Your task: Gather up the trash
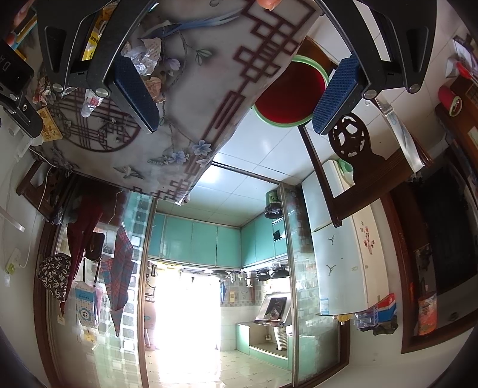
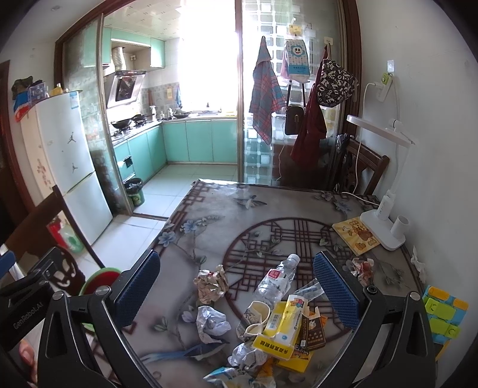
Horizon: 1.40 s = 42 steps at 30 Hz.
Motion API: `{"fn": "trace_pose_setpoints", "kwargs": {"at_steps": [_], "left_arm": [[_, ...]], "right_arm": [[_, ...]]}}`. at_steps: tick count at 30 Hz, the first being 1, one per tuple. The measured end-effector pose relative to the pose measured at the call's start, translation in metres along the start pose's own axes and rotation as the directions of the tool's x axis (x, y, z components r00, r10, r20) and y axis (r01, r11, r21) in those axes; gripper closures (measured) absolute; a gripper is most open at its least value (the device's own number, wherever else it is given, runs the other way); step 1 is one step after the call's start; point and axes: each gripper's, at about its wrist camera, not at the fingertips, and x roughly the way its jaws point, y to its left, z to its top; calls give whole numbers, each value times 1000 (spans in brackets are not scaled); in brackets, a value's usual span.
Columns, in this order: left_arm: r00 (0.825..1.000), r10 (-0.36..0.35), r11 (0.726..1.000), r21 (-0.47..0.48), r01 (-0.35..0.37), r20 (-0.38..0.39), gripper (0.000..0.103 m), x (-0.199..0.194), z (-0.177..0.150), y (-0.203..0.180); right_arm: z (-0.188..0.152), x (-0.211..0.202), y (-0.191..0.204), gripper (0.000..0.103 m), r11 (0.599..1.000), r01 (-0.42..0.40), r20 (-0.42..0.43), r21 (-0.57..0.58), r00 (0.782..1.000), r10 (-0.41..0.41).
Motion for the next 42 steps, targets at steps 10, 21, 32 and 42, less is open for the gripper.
{"fn": "trace_pose_setpoints", "kwargs": {"at_steps": [10, 21, 32, 42], "left_arm": [[1000, 5, 1000, 4, -5, -3, 0, 0, 1, 0], [1000, 6, 1000, 4, -6, -4, 0, 2, 0, 0], [1000, 6, 1000, 5, -6, -4, 0, 2, 0, 0], [1000, 5, 1000, 5, -5, -4, 0, 3, -1, 0]], "right_arm": [[0, 0, 0, 0, 1000, 1, -1, 0, 1000, -1], [-2, 1, 1, 0, 1000, 1, -4, 1, 1000, -1], [-2, 2, 1, 0, 1000, 2, -5, 0, 1000, -2], [-7, 3, 0, 0, 1000, 2, -10, 1, 1000, -2]]}}
